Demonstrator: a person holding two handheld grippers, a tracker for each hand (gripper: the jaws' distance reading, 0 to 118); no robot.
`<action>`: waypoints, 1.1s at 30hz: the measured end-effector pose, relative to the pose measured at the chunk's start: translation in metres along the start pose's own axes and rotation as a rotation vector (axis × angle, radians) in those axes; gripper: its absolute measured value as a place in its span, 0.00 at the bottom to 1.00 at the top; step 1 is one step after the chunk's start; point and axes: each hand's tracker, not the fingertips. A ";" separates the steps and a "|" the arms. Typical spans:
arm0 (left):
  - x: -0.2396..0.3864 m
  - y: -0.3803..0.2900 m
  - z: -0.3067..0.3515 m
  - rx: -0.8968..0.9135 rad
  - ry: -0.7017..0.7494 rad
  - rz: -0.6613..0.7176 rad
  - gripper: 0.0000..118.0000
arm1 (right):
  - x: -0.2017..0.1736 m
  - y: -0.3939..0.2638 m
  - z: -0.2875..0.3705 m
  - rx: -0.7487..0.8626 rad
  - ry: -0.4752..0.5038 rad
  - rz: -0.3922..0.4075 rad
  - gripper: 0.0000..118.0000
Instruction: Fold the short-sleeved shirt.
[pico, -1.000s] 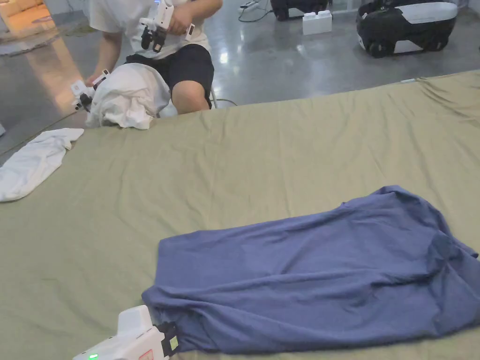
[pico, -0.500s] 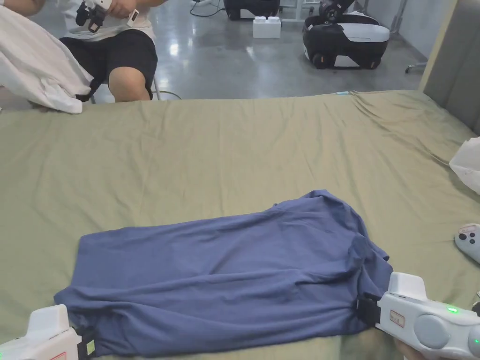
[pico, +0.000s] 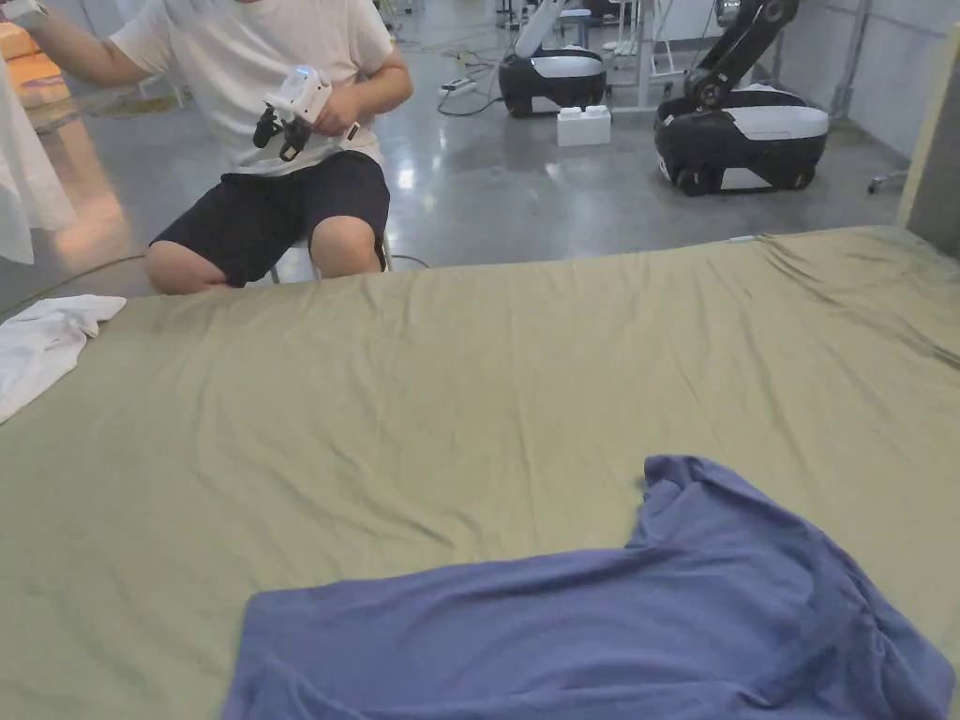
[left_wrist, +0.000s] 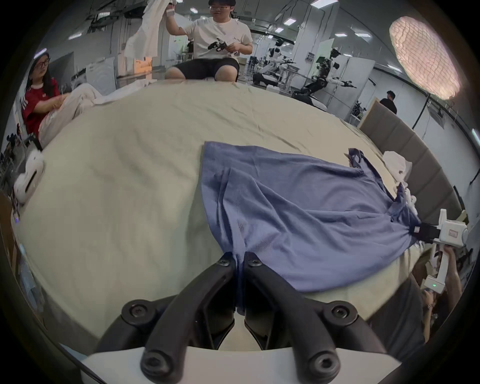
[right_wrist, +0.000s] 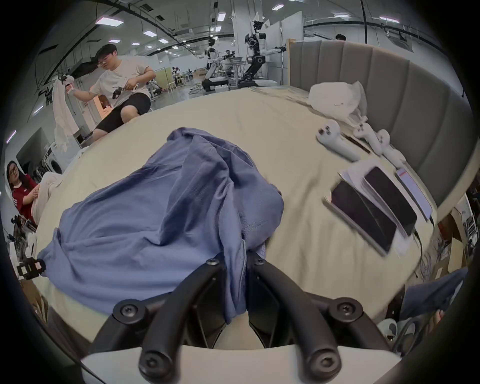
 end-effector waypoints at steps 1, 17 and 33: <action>-0.002 -0.009 0.006 -0.007 -0.006 0.006 0.01 | 0.005 -0.010 0.006 -0.017 0.006 -0.006 0.08; 0.055 -0.044 0.111 0.453 0.040 -0.099 0.69 | 0.002 -0.045 0.096 0.255 0.152 0.008 0.51; 0.056 0.049 0.021 0.336 -0.017 -0.106 0.02 | -0.035 -0.016 0.096 0.320 0.238 0.040 0.00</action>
